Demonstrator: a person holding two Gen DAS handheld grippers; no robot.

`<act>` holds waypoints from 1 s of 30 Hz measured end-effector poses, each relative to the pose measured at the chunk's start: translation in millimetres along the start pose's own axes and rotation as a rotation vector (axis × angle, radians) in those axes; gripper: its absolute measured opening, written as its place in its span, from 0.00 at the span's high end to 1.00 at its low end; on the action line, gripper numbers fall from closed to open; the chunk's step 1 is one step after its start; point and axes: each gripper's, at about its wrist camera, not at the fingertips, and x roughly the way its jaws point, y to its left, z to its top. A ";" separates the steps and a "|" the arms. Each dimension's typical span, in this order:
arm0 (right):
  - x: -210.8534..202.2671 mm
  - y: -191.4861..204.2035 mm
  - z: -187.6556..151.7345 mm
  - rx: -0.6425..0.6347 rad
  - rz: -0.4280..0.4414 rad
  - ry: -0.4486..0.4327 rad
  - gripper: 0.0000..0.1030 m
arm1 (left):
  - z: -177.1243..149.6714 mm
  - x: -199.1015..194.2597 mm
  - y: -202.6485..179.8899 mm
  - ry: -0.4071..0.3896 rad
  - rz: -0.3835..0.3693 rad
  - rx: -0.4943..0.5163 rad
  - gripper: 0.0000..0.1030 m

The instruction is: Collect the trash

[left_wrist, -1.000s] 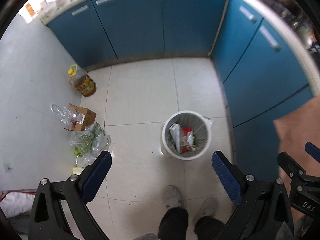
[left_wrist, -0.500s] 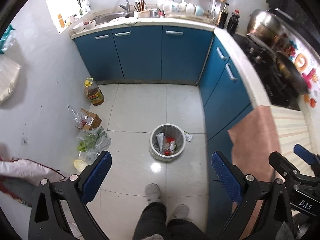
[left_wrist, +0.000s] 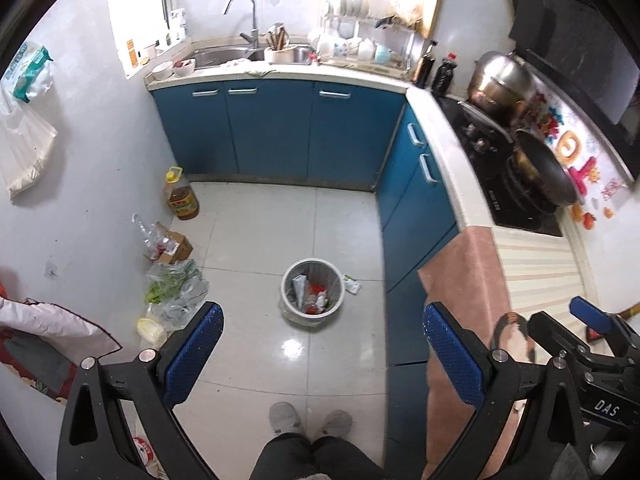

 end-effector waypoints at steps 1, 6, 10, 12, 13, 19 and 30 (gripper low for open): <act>-4.5 0.2 0.0 0.004 0.002 -0.002 0.00 | 0.0 -4.6 -1.3 -0.002 -0.016 0.004 0.01; -23.3 6.2 -0.4 0.023 0.026 -0.020 0.00 | -2.9 -21.2 -1.1 -0.015 -0.064 0.018 0.01; -28.7 10.0 -0.8 0.016 0.031 -0.028 0.00 | -5.3 -24.4 0.8 -0.029 -0.068 0.012 0.01; -29.7 10.8 -0.8 0.015 0.029 -0.027 0.00 | -6.6 -26.2 3.4 -0.026 -0.076 0.002 0.01; -30.4 11.0 -2.2 0.016 0.032 -0.027 0.00 | -7.5 -26.7 4.1 -0.026 -0.074 0.001 0.01; -29.5 13.4 -6.9 0.017 0.043 -0.015 0.00 | -13.1 -27.1 6.8 -0.011 -0.072 0.000 0.01; -29.2 13.1 -14.4 0.028 0.049 -0.011 0.00 | -21.0 -27.0 7.2 0.010 -0.073 0.003 0.01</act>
